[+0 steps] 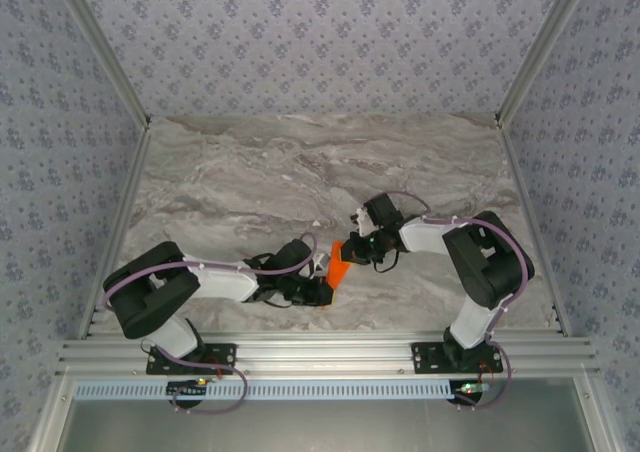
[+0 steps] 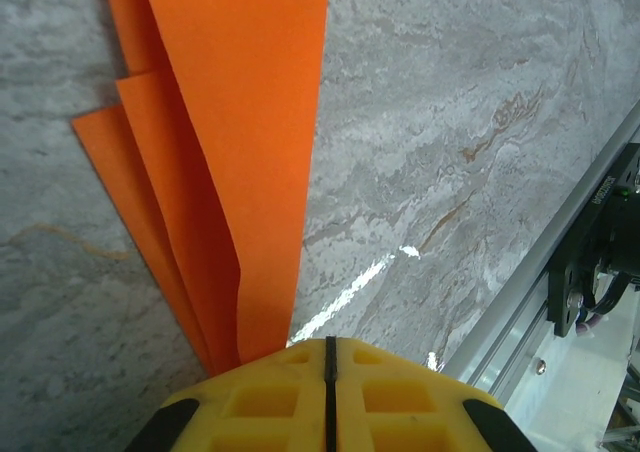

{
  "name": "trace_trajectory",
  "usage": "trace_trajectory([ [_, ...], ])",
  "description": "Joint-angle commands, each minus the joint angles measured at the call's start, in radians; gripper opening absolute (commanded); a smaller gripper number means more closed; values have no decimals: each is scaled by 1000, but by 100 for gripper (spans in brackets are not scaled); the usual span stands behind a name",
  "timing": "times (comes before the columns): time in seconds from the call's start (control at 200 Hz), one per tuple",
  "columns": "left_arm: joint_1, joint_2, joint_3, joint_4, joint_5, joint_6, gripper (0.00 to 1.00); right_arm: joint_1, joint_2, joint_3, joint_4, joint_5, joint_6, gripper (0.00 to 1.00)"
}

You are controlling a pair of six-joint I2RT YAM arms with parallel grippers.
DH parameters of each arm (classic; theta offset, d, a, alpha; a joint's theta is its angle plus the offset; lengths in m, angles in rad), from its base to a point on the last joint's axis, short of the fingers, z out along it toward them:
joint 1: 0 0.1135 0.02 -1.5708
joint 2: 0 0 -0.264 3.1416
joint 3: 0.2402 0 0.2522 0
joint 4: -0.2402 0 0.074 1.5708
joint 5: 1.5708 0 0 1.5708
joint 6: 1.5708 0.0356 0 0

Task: Fold a paper plane with a square sheet of paper (fold left side to right side)
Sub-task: Perform the fifth fold on the wing at the bottom-center of the table.

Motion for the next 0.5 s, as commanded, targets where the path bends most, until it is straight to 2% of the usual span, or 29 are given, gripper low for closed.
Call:
trace_trajectory([
  [0.0,-5,5,-22,-7,-9,8,8,5,62,-17,-95,124,-18,5],
  [0.495,-5,20,-57,0,-10,-1,7,5,68,-5,-120,134,-22,5],
])
